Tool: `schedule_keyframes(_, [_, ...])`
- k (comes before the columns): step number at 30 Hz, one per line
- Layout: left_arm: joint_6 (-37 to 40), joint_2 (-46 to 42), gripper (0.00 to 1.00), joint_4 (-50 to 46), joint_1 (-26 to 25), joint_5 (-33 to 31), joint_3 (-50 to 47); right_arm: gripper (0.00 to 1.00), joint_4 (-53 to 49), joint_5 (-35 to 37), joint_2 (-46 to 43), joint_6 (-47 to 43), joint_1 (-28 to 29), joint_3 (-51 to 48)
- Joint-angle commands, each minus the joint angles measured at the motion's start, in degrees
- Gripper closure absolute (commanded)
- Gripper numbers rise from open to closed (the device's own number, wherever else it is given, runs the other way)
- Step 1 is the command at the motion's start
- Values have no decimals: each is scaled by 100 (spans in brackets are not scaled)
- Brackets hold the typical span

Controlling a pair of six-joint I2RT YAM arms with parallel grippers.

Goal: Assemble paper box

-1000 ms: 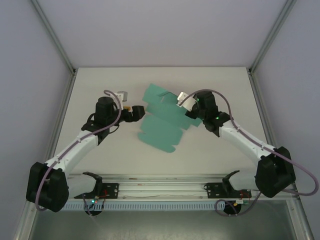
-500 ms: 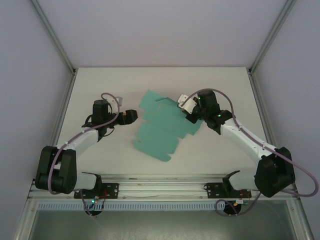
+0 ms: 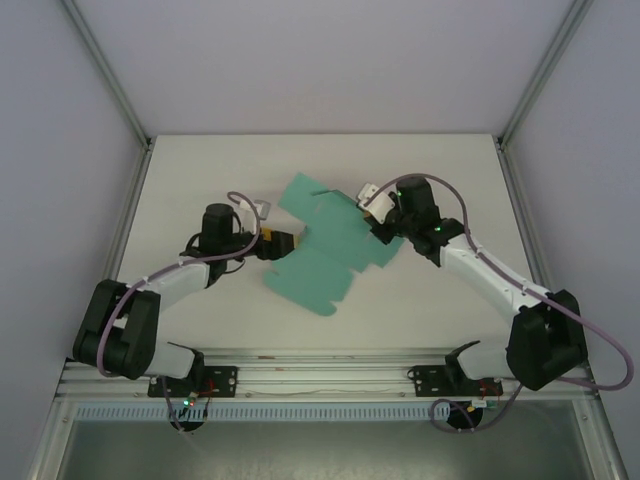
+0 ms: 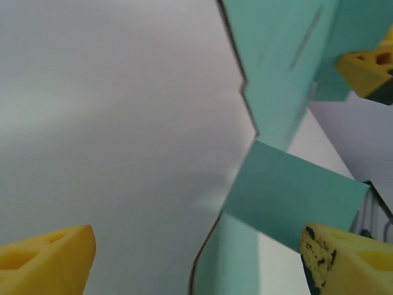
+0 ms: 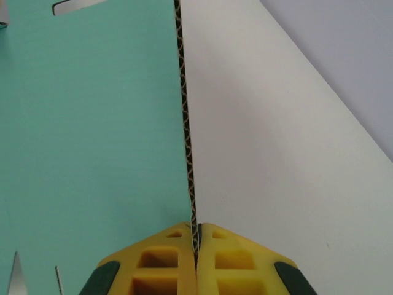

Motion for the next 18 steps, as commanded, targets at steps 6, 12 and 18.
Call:
schedule_keyframes(6, [-92,513,27,731,-185,473,344,100,685,-630,-41,558,61,-170])
schedule_keyframes(12, [-380,662,47,1522,-189,896,269,100,310,-965,54,404,63,-60])
schedule_keyframes(18, [-264,707,84,1229,-185,774,346,100,302,-936,73,425,61,-46])
